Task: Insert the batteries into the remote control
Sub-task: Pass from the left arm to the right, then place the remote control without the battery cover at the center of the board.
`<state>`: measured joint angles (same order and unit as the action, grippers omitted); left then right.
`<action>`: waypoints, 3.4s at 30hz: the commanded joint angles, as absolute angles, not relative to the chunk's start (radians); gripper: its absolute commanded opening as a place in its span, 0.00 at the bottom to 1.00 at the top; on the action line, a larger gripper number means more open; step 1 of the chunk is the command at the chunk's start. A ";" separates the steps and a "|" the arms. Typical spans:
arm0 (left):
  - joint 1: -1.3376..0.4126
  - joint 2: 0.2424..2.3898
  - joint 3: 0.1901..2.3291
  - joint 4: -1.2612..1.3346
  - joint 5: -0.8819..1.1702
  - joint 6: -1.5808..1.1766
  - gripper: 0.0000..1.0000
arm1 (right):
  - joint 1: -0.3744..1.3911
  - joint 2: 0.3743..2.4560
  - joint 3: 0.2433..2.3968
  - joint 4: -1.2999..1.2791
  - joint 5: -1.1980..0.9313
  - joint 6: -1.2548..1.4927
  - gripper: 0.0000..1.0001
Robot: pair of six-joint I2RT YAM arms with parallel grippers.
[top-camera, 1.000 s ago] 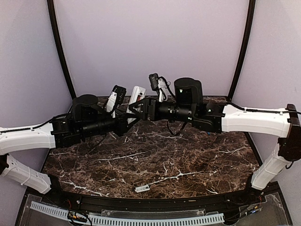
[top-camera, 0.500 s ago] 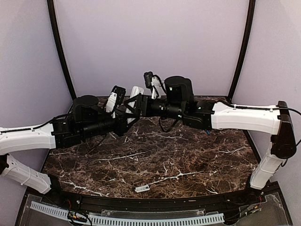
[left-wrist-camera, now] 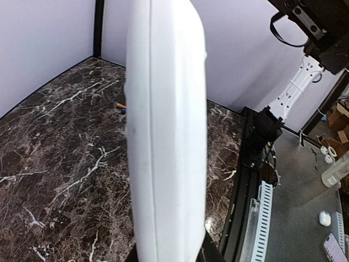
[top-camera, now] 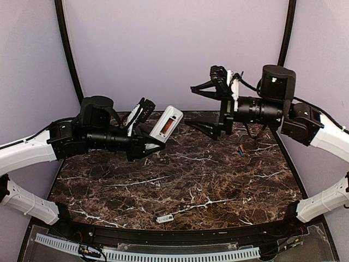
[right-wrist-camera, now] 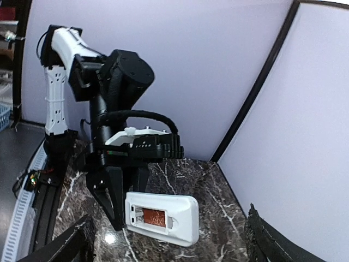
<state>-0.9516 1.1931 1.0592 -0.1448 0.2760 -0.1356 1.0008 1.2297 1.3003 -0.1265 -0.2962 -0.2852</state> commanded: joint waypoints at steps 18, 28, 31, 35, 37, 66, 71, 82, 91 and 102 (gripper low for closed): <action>-0.948 1.250 1.241 -0.524 0.566 -0.011 0.00 | 1.194 1.314 1.417 -0.483 -0.013 -1.435 0.96; -0.949 1.267 1.254 -0.530 0.542 -0.026 0.00 | 1.222 1.423 1.439 -0.441 0.129 -1.528 0.86; -0.949 1.274 1.261 -0.533 0.525 -0.036 0.00 | 1.236 1.464 1.439 -0.415 0.203 -1.548 0.84; -0.948 1.295 1.293 -0.574 0.479 -0.053 0.00 | 1.254 1.506 1.423 -0.366 0.321 -1.574 0.76; -0.949 1.299 1.301 -0.584 0.461 -0.062 0.00 | 1.257 1.514 1.413 -0.337 0.346 -1.577 0.73; -0.949 1.279 1.291 -0.562 0.374 -0.092 0.67 | 1.264 1.528 1.442 -0.422 0.316 -1.296 0.23; -0.947 1.240 1.292 -0.554 0.344 -0.081 0.99 | 1.221 1.502 1.359 -0.481 0.222 -1.089 0.22; -0.870 1.162 1.245 -0.554 0.113 -0.107 0.99 | 1.011 1.666 1.245 -0.575 -0.229 -0.629 0.24; -0.855 1.150 1.229 -0.541 0.096 -0.103 0.99 | 0.975 1.932 1.329 -0.662 -0.185 -0.559 0.28; -0.845 1.170 1.246 -0.543 0.110 -0.083 0.99 | 0.971 2.000 1.391 -0.710 -0.197 -0.495 0.55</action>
<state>-0.8524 1.1721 1.2465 -0.5476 0.1116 -0.0982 0.9764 1.9850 1.3697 -0.6697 -0.1814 -0.5274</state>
